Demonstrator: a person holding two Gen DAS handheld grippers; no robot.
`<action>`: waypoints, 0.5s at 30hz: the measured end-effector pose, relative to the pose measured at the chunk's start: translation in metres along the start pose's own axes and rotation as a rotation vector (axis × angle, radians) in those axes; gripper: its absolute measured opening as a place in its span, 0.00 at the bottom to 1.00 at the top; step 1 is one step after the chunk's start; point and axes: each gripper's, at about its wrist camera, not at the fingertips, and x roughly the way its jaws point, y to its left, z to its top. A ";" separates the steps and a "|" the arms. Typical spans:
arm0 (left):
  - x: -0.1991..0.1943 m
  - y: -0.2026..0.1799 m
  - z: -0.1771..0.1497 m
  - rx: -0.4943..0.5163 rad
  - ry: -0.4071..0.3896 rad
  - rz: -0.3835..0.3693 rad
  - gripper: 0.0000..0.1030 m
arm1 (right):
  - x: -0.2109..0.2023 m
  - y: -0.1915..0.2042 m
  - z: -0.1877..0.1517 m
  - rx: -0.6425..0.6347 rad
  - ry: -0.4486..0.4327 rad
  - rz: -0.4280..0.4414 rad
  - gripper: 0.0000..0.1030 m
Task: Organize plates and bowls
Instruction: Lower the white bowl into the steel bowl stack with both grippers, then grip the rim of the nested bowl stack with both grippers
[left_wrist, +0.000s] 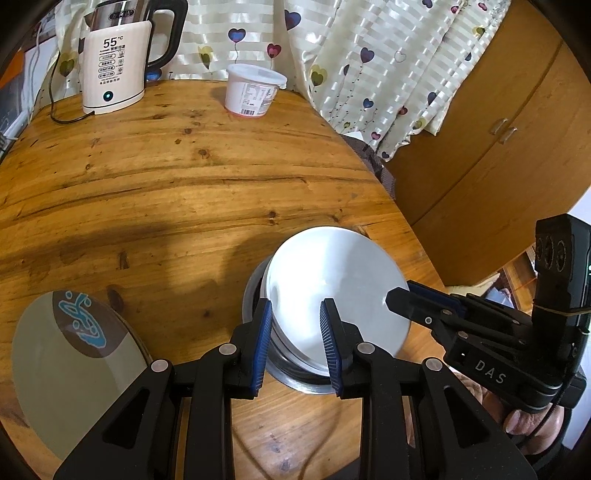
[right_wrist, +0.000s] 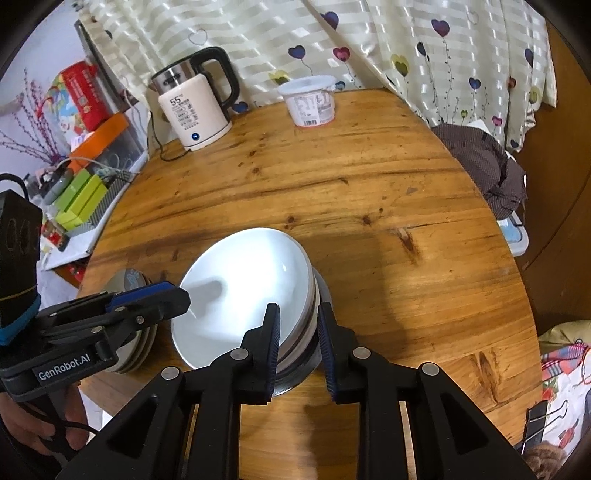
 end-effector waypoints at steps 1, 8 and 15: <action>0.000 0.000 0.000 0.000 -0.001 -0.004 0.27 | 0.000 0.000 0.000 -0.002 -0.001 0.003 0.17; -0.001 0.000 0.000 -0.005 -0.016 0.000 0.27 | 0.000 0.001 -0.002 -0.006 -0.011 0.005 0.16; -0.003 -0.010 -0.001 0.020 -0.021 -0.043 0.27 | 0.005 -0.001 -0.002 0.000 -0.010 0.027 0.14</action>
